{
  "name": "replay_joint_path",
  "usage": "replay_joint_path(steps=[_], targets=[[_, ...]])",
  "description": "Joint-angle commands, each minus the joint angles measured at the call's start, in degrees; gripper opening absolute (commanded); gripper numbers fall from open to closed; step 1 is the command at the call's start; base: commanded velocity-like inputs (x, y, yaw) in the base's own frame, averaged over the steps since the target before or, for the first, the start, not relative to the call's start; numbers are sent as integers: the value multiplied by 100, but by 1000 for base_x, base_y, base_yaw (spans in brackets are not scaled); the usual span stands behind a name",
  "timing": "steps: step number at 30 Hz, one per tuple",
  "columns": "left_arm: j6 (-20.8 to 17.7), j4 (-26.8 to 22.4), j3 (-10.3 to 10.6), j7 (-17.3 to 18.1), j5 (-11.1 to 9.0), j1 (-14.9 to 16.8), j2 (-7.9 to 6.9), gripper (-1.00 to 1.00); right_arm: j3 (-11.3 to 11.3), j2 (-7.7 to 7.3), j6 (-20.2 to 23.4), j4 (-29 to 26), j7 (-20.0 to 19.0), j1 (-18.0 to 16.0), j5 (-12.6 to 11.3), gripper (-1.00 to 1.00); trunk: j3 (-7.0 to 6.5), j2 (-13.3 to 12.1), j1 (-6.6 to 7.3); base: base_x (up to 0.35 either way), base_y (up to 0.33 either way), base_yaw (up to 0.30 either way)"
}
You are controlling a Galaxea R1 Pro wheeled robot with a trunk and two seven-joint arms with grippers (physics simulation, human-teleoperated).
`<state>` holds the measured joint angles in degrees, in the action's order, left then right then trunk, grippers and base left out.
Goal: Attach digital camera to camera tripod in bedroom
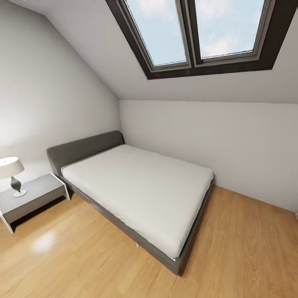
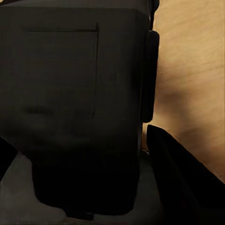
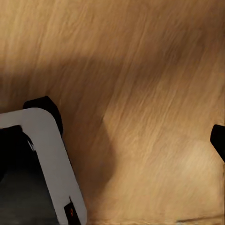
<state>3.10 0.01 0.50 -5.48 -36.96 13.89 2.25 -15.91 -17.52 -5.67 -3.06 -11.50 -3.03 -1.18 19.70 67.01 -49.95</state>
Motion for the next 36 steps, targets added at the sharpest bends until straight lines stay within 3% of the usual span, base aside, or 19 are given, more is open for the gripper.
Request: replay_joint_path(steps=[1, 6, 11, 16, 36], targets=[[87, -3, 28, -18, 15, -52, 8, -100, -28, 1, -20, 84, -20, -5, 52, 100, -13, -38, 23, 0, 0, 0], [436, 0, 29, -30, 51, -222, 29, -100, -31, 81, -141, 359, 19, -5, 528, 100, -103, -238, 132, 0, 0, 0], [570, 2, 29, -32, 64, -272, 41, -100, -41, 355, -348, 447, 58, -5, 854, 100, -192, -439, 242, 0, 0, 0], [597, 0, 29, -32, 59, -280, 32, -100, -37, 424, -396, 461, 67, -5, 912, 100, -282, -639, 352, 0, 0, 0], [630, -1, 29, -77, 41, -282, 23, -100, -91, 448, -318, 466, 72, -5, 900, 100, -641, -1441, 791, 0, 0, 0]])
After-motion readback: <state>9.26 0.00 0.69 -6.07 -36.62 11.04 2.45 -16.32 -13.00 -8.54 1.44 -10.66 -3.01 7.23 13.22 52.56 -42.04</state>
